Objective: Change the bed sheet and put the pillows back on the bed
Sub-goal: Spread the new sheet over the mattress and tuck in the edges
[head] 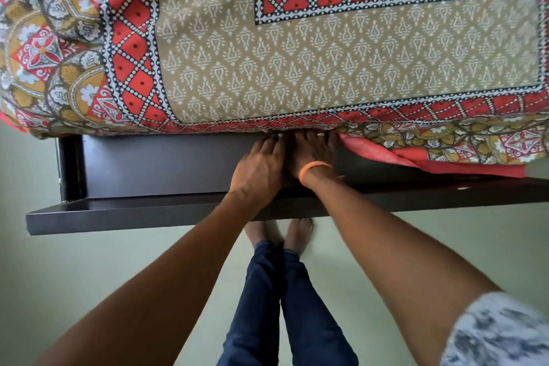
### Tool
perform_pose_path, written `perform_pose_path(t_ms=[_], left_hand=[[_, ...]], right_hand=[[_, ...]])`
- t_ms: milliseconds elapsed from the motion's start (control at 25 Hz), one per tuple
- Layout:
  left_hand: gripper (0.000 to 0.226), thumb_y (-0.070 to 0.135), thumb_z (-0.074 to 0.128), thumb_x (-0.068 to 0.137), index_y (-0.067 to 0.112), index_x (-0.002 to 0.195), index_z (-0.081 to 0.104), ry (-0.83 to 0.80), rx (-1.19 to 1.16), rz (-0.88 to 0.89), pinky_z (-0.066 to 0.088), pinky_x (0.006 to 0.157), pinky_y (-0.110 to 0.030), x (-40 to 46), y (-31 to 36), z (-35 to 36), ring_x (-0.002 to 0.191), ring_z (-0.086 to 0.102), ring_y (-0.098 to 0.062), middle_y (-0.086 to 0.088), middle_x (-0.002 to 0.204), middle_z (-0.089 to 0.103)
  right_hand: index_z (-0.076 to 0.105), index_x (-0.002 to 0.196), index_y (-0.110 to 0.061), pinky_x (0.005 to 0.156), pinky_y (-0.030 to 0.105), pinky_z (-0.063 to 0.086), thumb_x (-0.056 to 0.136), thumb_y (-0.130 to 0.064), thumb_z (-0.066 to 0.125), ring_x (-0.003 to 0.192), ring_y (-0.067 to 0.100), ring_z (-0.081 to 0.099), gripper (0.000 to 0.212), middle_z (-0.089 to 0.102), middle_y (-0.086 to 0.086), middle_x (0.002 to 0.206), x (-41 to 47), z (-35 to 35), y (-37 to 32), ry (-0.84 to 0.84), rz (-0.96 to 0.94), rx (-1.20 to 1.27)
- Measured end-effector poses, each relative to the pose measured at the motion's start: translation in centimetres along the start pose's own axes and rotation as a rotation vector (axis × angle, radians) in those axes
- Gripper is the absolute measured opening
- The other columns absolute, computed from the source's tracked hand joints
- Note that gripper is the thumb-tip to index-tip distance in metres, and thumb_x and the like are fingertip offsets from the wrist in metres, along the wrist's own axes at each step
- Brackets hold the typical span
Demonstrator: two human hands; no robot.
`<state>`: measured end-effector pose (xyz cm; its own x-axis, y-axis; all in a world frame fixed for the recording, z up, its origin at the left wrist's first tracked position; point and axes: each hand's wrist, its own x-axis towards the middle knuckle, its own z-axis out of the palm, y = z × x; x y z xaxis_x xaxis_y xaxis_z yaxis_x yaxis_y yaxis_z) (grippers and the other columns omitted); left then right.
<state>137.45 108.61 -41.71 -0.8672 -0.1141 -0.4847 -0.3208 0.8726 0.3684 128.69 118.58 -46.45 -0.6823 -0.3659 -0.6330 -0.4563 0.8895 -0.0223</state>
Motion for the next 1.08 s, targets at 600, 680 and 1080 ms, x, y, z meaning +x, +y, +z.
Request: perform_pose_path(t_ms=[600, 680, 1080], left_hand=[[0.078, 0.04, 0.046, 0.099, 0.006, 0.157, 0.008, -0.167, 0.192, 0.121, 0.01, 0.121, -0.04, 7.7, 12.0, 3.5, 0.15, 0.017, -0.033, -0.016, 0.163, 0.014], [0.067, 0.039, 0.044, 0.099, 0.008, 0.154, 0.023, -0.203, 0.165, 0.028, 0.013, 0.119, -0.044, 9.2, 12.6, 3.7, 0.147, 0.024, -0.034, -0.017, 0.16, 0.025], [0.068, 0.022, 0.044, 0.097, 0.004, 0.156, 0.015, -0.112, 0.181, -0.017, 0.024, 0.12, -0.039, 7.9, 21.1, 5.1, 0.146, 0.026, -0.032, -0.016, 0.159, 0.027]], right_hand=[[0.045, 0.142, -0.018, 0.117, 0.044, 0.024, 0.092, -0.026, 0.046, 0.141, 0.03, 0.032, 0.051, 0.037, 0.003, 0.153, -1.2, -0.4, 15.3, 0.111, -0.174, 0.176], [0.05, 0.138, -0.016, 0.117, 0.046, 0.021, 0.099, -0.03, 0.038, 0.137, 0.033, 0.037, 0.043, 0.045, 0.012, 0.147, 2.0, 0.1, 17.0, 0.011, -0.155, 0.152], [0.03, 0.15, -0.009, 0.121, 0.046, 0.013, 0.083, -0.032, 0.059, 0.144, 0.032, 0.026, 0.077, 0.033, 0.013, 0.155, -3.3, -1.7, 23.8, 0.05, -0.299, 0.113]])
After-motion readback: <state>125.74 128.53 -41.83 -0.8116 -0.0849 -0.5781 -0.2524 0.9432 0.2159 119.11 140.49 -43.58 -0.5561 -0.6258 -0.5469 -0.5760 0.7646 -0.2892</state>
